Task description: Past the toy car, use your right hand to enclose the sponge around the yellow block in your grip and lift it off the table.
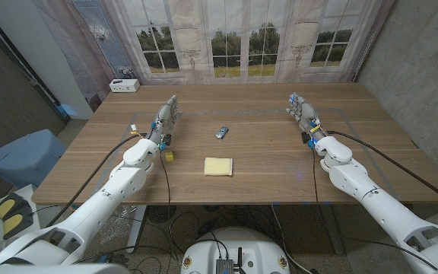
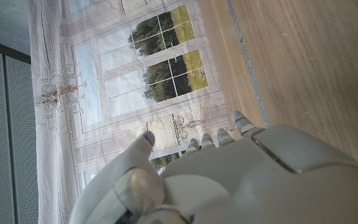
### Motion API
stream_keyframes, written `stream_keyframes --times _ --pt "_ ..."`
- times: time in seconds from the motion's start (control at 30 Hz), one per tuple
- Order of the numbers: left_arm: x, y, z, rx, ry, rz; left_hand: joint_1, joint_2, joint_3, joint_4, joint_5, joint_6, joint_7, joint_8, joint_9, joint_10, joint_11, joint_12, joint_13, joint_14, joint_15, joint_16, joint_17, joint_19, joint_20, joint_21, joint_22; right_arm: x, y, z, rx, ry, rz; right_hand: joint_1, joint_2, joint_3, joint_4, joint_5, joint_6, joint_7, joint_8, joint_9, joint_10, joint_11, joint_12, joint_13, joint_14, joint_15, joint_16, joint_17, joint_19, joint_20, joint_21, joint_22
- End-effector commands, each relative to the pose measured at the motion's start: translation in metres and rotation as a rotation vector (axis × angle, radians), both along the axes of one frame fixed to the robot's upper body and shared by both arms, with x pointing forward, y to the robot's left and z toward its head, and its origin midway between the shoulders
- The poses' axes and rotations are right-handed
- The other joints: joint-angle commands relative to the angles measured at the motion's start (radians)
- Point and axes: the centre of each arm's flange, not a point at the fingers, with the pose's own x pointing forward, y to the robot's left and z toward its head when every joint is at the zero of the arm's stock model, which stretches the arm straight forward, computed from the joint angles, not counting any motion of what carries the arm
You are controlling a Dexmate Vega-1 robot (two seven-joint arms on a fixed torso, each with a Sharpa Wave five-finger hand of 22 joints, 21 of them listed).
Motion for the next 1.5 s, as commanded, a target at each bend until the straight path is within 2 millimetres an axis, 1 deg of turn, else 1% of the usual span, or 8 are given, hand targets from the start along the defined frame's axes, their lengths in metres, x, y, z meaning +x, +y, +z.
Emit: stream_keyframes --times 0.03,0.23,0.57,0.67,0.77,1.0,1.1,1.5 --pt "0.002 -0.004 -0.002 0.011 0.011 -0.002 0.006 -0.001 0.005 -0.001 0.003 -0.009 0.001 0.006 0.004 -0.027 0.006 0.004 0.005 -0.034 0.006 0.005 0.004 -0.005 0.002 0.004 0.004 -0.009 0.005 -0.001 -0.052 0.013 -0.033 0.014 0.002 0.009 -0.002 0.005 0.008 -0.004 0.004 0.005 0.009 -0.006 0.005 0.001 0.001 0.018 0.004 0.003 0.004 0.015 0.004 0.005" --pt "0.002 -0.006 -0.001 0.021 0.017 -0.01 0.005 -0.002 0.004 -0.002 0.004 -0.001 0.0 0.007 0.005 -0.025 0.015 0.005 0.005 -0.031 0.019 0.006 0.004 -0.002 0.013 0.001 0.004 -0.019 0.012 -0.001 -0.11 0.021 -0.066 0.023 0.005 0.013 -0.008 0.005 0.01 -0.008 0.004 0.005 0.012 -0.006 0.005 0.002 0.005 0.019 0.003 0.002 0.003 0.025 0.004 0.005" --pt "-0.009 -0.007 -0.004 0.036 0.02 -0.007 0.001 -0.01 -0.001 -0.006 0.003 0.03 -0.011 0.015 0.006 -0.013 0.035 0.009 0.006 -0.014 0.041 0.01 0.004 0.008 0.038 -0.003 0.005 -0.035 0.025 -0.001 -0.206 0.014 -0.077 0.039 0.008 0.018 -0.019 0.004 0.022 -0.012 0.008 0.006 0.034 -0.001 0.01 0.002 0.035 0.037 0.012 0.002 0.013 0.05 0.007 0.005" --pt "-0.013 -0.007 -0.006 0.041 0.023 -0.006 0.0 -0.013 -0.002 -0.008 0.002 0.037 -0.014 0.015 0.006 -0.006 0.04 0.011 0.006 -0.007 0.05 0.011 0.004 0.013 0.047 -0.004 0.005 -0.04 0.031 0.0 -0.249 0.015 -0.092 0.044 0.011 0.02 -0.021 0.004 0.028 -0.017 0.008 0.006 0.046 -0.002 0.012 0.003 0.056 0.043 0.018 0.004 0.023 0.076 0.01 0.006" --pt "-0.018 -0.007 -0.008 0.048 0.023 -0.001 -0.001 -0.015 -0.003 -0.009 0.002 0.044 -0.016 0.016 0.006 0.001 0.041 0.013 0.006 -0.002 0.052 0.012 0.004 0.016 0.052 -0.004 0.005 -0.045 0.037 0.001 -0.299 0.018 -0.111 0.051 0.013 0.024 -0.026 0.005 0.037 -0.025 0.011 0.006 0.054 -0.006 0.014 0.003 0.065 0.042 0.02 0.003 0.026 0.084 0.011 0.007" --pt "-0.026 -0.007 -0.01 0.067 0.021 0.003 -0.001 -0.02 -0.006 -0.012 0.0 0.058 -0.017 0.018 0.007 0.015 0.05 0.017 0.007 0.009 0.058 0.014 0.004 0.025 0.058 -0.005 0.006 -0.055 0.049 0.002 -0.377 0.016 -0.136 0.064 0.018 0.031 -0.032 0.006 0.044 -0.031 0.011 0.006 0.062 -0.011 0.014 0.003 0.075 0.038 0.021 0.004 0.029 0.089 0.011 0.007" --pt "-0.03 -0.006 -0.009 0.075 0.015 0.006 -0.002 -0.021 -0.007 -0.013 0.0 0.062 -0.02 0.017 0.007 0.018 0.051 0.018 0.007 0.013 0.058 0.014 0.004 0.027 0.052 -0.006 0.006 -0.059 0.053 0.002 -0.404 0.015 -0.144 0.068 0.02 0.033 -0.034 0.007 0.047 -0.032 0.012 0.006 0.066 -0.009 0.015 0.003 0.077 0.037 0.021 0.004 0.03 0.09 0.011 0.007" --pt "-0.048 0.0 -0.011 0.11 0.011 0.028 -0.002 -0.027 -0.01 -0.018 -0.002 0.074 -0.023 0.016 0.007 0.03 0.054 0.02 0.007 0.022 0.06 0.013 0.004 0.028 0.07 -0.013 0.006 -0.077 0.071 -0.001 -0.495 0.016 -0.199 0.08 0.028 0.041 -0.037 0.008 0.058 -0.039 0.013 0.006 0.079 -0.014 0.016 0.004 0.087 0.027 0.023 0.006 0.039 0.089 0.014 0.008"
